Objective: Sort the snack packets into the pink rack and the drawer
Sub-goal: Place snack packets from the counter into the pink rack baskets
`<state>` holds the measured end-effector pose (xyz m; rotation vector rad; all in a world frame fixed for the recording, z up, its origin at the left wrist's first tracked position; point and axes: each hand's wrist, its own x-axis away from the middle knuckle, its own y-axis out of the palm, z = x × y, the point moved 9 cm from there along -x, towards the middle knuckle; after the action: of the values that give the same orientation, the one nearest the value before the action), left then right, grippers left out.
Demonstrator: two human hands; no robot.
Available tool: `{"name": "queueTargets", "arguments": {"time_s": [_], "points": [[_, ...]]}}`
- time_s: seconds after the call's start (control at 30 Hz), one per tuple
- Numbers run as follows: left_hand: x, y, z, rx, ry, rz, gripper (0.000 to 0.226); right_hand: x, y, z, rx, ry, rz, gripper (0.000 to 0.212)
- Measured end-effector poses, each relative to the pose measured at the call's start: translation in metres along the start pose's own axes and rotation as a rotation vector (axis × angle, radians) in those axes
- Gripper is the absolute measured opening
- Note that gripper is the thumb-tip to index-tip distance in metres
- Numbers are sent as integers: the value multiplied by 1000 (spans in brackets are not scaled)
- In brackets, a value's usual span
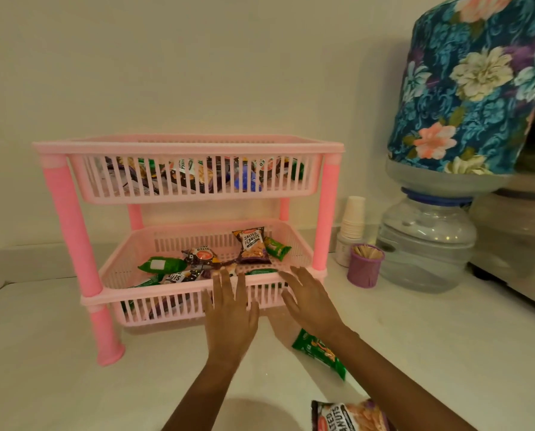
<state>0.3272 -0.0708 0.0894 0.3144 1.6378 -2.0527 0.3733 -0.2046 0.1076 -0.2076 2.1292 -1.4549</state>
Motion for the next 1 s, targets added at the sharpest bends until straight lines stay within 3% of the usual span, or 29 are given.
{"name": "queueTargets", "arguments": {"time_s": [0.23,0.4,0.63,0.8,1.0], "points": [[52,13,43,-19,43,-55,68,57,-8,37,-51,87,-18,37],[89,31,70,55,-3,-157,55,103,-10,73,-162,165,-43,34],[143,0,138,141,47,-5,25,179,-29,125,-286,238,18,28],[184,-5,182,101,20,-11,27,236,-44,160,-307,260,23,28],[234,1,239,1,159,-22,40,290,-50,184,-235,203,-25,29]]}}
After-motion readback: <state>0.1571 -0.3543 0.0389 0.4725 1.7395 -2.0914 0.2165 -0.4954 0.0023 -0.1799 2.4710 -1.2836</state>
